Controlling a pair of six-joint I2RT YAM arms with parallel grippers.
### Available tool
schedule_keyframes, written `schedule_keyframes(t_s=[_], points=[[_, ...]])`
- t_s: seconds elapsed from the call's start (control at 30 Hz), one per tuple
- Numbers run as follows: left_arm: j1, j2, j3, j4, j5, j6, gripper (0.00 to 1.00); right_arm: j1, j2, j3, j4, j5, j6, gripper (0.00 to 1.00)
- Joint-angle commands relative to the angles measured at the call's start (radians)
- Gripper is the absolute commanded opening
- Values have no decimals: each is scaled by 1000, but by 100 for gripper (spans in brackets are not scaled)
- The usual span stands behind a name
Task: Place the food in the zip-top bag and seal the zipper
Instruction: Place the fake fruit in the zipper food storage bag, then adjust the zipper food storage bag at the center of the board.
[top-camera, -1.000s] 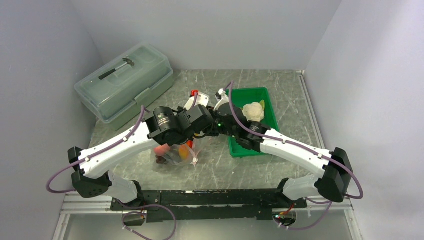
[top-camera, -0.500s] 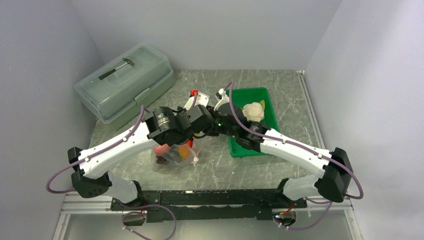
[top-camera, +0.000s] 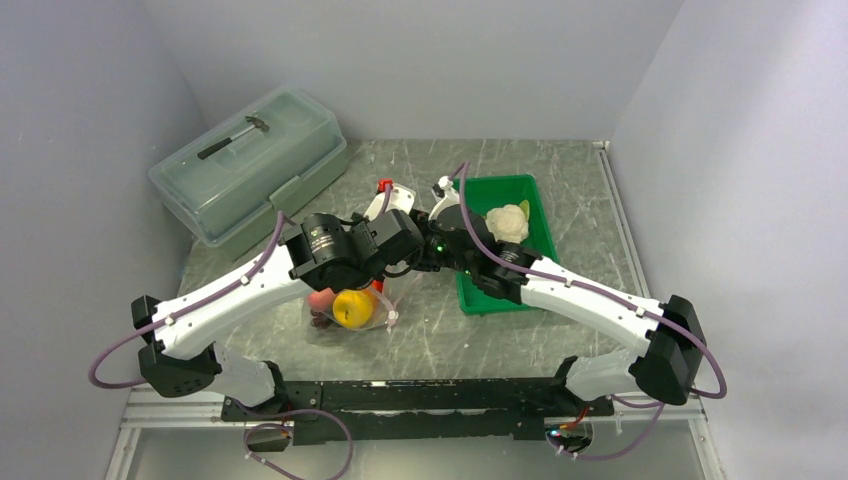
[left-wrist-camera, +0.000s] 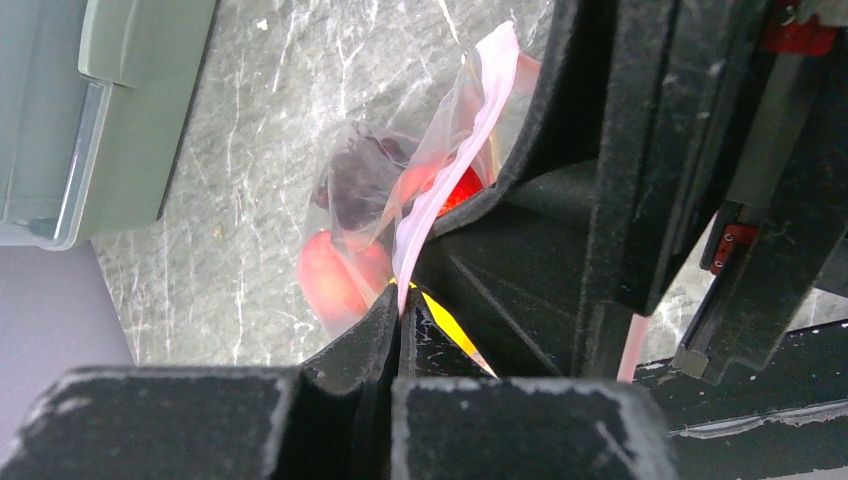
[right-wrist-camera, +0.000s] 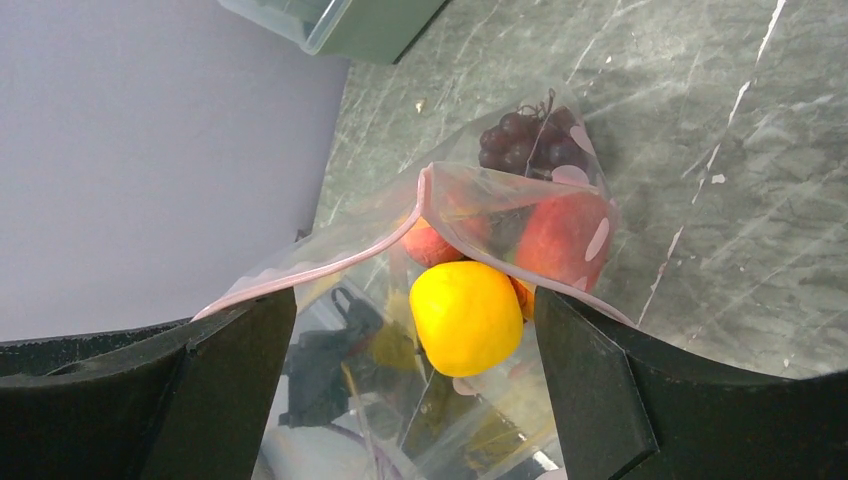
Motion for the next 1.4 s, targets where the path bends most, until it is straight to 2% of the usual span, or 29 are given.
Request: schedule_keyframes(t_s=[0.0,0.43,0.7,1.07,1.37], points=[[0,-36,12,-2,-16,-22,4,4,-46,0,44,13,1,92],[6,-30,1,-1,-34,-30,4,4,-215,-33,-104,52,-63,86],[8,-20,99,-11,-62,0,1,4,-394,-43,-234,175,-116,84],[9,-8,268,-18,-58,31,1,3,-515,-45,-340,279,-134,84],[36,5,243,28,-34,42,3,3,-570,-35,-381,321,-144,84]])
